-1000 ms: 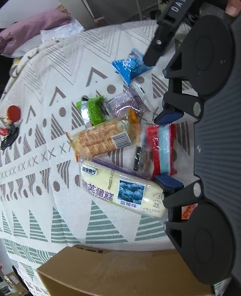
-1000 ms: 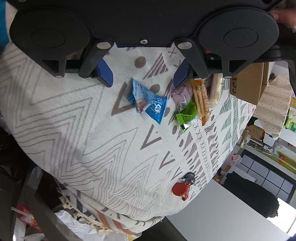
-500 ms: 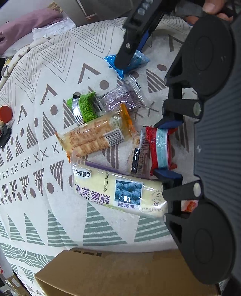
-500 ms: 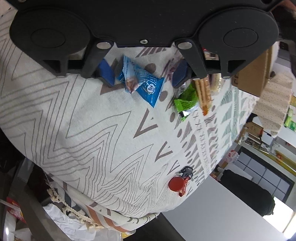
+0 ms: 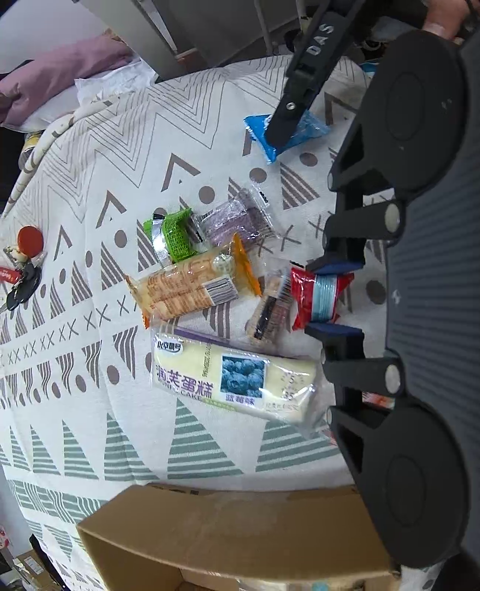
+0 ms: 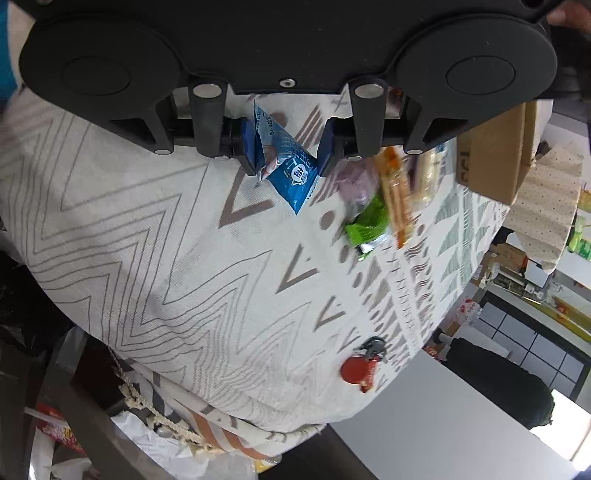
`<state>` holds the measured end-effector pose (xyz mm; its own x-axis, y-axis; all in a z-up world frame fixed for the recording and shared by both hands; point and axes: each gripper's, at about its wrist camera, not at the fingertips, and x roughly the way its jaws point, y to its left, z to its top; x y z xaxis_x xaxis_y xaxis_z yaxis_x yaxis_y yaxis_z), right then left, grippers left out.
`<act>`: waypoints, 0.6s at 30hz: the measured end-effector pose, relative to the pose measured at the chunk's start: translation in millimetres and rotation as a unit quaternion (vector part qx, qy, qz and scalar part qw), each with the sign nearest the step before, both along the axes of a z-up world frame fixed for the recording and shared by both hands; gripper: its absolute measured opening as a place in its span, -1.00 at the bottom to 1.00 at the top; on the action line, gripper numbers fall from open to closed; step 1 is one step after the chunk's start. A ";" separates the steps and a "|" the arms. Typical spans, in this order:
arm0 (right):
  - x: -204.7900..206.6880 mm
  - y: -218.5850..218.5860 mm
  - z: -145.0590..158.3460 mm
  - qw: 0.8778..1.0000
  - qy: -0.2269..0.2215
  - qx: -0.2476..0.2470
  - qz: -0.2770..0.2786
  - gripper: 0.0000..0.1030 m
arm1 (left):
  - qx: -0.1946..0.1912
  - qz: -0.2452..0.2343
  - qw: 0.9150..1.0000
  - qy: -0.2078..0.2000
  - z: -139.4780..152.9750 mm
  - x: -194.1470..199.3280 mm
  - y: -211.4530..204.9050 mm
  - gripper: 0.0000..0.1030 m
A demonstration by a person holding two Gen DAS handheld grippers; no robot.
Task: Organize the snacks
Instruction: 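Grasp the red-wrapped bar with the left tool while the right tool grasps a blue candy, then carry both held snacks over the cardboard box and open both tools inside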
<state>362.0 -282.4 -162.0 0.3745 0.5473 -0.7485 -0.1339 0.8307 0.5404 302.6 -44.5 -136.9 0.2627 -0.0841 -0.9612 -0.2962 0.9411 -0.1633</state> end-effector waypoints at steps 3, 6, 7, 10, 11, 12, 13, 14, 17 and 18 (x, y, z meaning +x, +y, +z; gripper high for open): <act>-11.9 0.7 10.0 1.000 -0.007 0.002 0.001 -0.34 | -0.003 0.004 1.000 -0.010 8.6 -6.2 3.1 -0.71; -24.2 2.2 14.2 1.000 -0.003 0.002 -0.001 -0.34 | -0.008 0.006 1.000 -0.020 17.2 -13.8 5.0 -0.71; -28.6 3.3 15.0 1.000 -0.002 0.002 0.000 -0.34 | -0.009 0.007 1.000 -0.025 20.1 -16.7 5.5 -0.71; -41.5 6.8 19.7 1.000 -0.003 0.004 0.004 -0.34 | -0.012 0.008 0.999 -0.034 29.1 -24.3 6.3 -0.71; -45.0 8.2 21.9 1.000 -0.004 0.005 0.005 -0.34 | -0.012 0.007 0.999 -0.038 32.2 -26.5 6.6 -0.71; -48.1 9.8 24.5 1.000 -0.004 0.006 0.007 -0.34 | -0.012 0.006 0.999 -0.042 35.6 -28.8 7.0 -0.71; -51.2 11.5 27.4 1.000 -0.006 0.006 0.009 -0.34 | -0.012 0.006 0.999 -0.046 39.2 -31.0 7.7 -0.71; -53.8 13.3 30.7 1.000 -0.009 0.006 0.011 -0.34 | -0.013 0.007 0.999 -0.050 42.5 -33.2 8.7 -0.71; -61.1 19.5 41.9 1.000 -0.017 0.005 0.017 -0.34 | -0.011 0.006 0.998 -0.058 51.4 -39.2 12.5 -0.71; -63.4 21.7 45.7 1.000 -0.021 0.005 0.018 -0.34 | -0.011 0.006 0.998 -0.061 54.2 -41.0 13.9 -0.71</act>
<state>298.6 -260.7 -116.3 0.3842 0.5689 -0.7272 -0.1867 0.8192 0.5423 261.6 -30.7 -82.7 0.3785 -0.1007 -0.9201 -0.2840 0.9335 -0.2190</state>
